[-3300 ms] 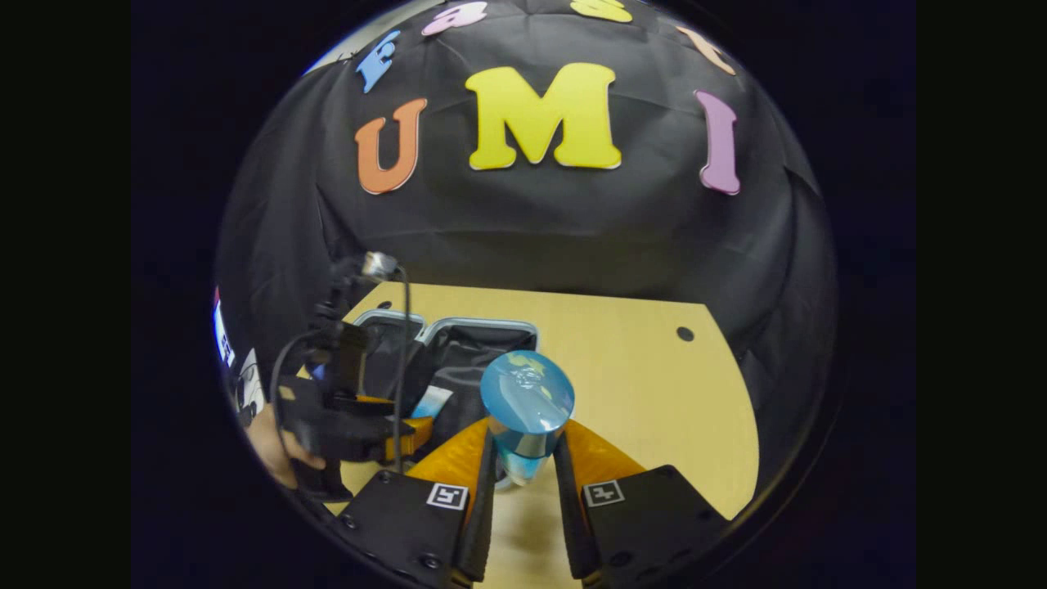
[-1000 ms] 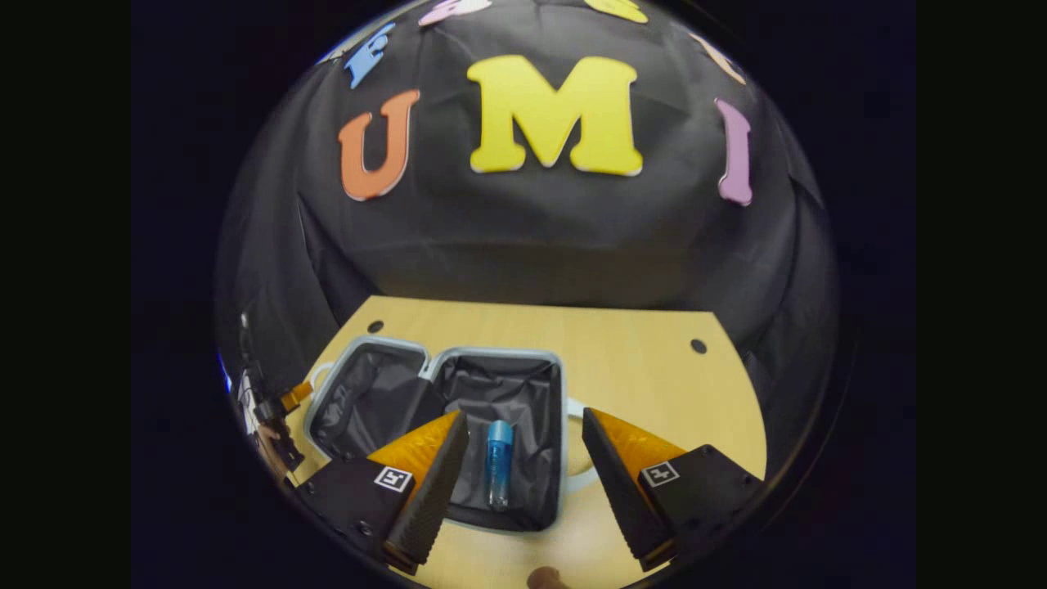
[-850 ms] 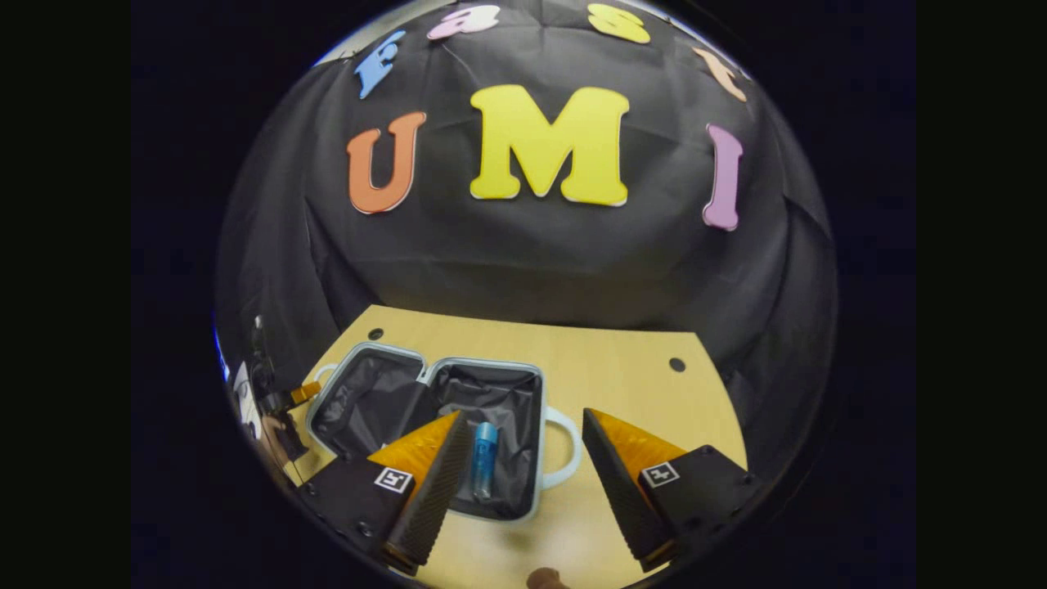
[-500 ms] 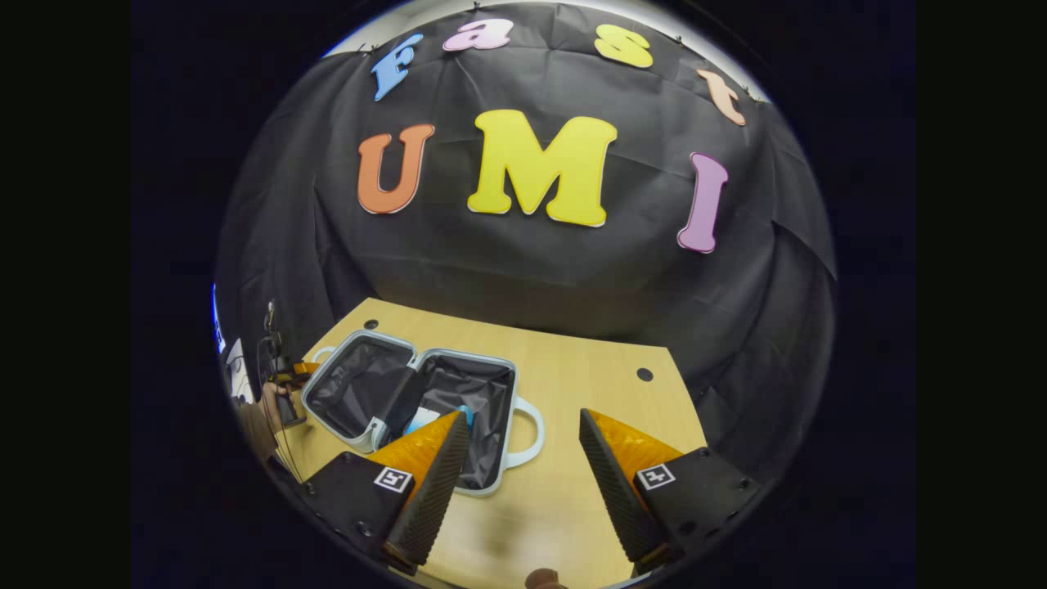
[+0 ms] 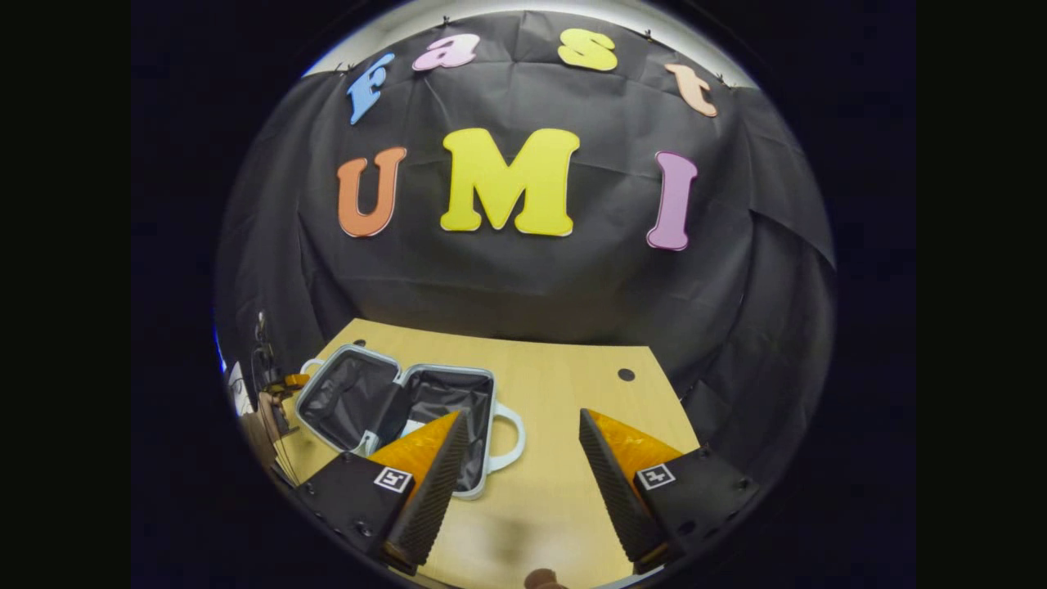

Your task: First open the suitcase, pack the skin care products into it, and then close the suitcase.

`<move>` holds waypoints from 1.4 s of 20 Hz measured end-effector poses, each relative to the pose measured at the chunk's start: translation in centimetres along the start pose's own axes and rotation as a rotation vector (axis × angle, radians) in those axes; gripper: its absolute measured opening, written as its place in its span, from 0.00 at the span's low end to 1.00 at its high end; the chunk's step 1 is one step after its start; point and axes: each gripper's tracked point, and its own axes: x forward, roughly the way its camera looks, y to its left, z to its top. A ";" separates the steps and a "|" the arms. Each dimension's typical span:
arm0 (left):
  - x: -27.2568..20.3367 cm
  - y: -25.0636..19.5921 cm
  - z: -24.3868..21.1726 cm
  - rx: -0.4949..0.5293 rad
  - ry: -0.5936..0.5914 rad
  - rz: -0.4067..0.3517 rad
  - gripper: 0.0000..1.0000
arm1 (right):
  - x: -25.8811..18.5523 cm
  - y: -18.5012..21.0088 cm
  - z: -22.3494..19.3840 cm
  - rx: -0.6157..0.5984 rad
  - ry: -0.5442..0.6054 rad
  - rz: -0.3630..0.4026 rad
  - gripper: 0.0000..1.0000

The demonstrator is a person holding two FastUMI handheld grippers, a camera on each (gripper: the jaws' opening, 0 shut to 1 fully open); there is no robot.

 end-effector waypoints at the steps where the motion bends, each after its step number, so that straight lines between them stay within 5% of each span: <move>1: -0.8 -1.0 1.1 0.015 -0.020 -0.008 0.03 | -0.3 -0.3 0.6 -0.002 -0.020 0.002 0.81; 12: -8.7 -18.2 5.9 0.392 -0.193 -0.053 0.03 | -3.2 -4.7 3.8 -0.014 -0.157 0.092 0.81; 17: -10.4 -26.0 3.4 0.531 -0.240 -0.056 0.03 | -3.8 -8.1 3.3 -0.033 -0.179 0.122 0.81; 28: -9.8 -38.9 -8.3 0.637 -0.200 -0.091 0.03 | -4.4 -16.3 2.5 -0.043 -0.206 0.124 0.80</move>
